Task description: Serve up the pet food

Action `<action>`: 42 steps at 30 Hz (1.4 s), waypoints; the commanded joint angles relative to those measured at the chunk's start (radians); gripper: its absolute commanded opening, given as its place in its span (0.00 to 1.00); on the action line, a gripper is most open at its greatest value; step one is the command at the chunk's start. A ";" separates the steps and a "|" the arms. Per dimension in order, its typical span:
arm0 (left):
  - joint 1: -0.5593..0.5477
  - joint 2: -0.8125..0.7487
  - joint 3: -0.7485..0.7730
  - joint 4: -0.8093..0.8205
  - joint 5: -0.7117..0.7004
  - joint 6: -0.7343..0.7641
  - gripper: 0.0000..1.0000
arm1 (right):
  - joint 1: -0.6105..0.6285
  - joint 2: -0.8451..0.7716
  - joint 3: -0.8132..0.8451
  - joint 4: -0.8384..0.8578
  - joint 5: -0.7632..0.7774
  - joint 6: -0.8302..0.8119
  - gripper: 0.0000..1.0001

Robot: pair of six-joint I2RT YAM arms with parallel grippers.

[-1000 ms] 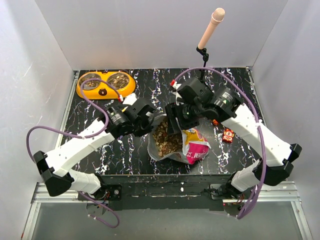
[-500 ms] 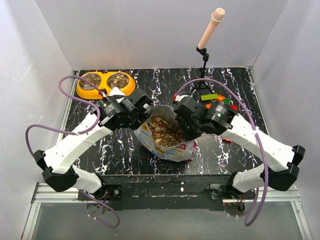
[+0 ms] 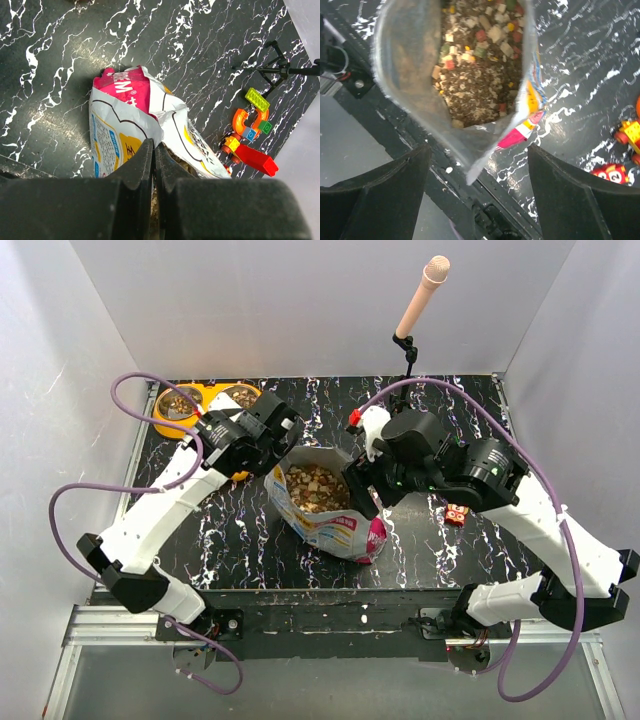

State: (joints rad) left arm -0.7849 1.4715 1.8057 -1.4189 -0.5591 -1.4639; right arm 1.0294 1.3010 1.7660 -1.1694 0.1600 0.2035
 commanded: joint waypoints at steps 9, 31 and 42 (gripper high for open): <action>0.044 0.052 0.251 0.080 -0.096 0.023 0.00 | 0.011 -0.006 -0.082 0.143 0.004 -0.197 0.86; 0.226 0.116 0.286 0.198 0.017 0.221 0.00 | 0.014 -0.048 -0.261 0.183 0.076 -0.136 0.01; 0.334 -0.053 0.009 0.089 0.599 0.179 0.90 | -0.045 -0.075 -0.210 0.174 -0.048 -0.088 0.01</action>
State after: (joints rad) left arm -0.4740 1.4933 1.9297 -1.3014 -0.2272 -1.2160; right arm 0.9928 1.2762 1.5116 -0.9741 0.1444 0.0872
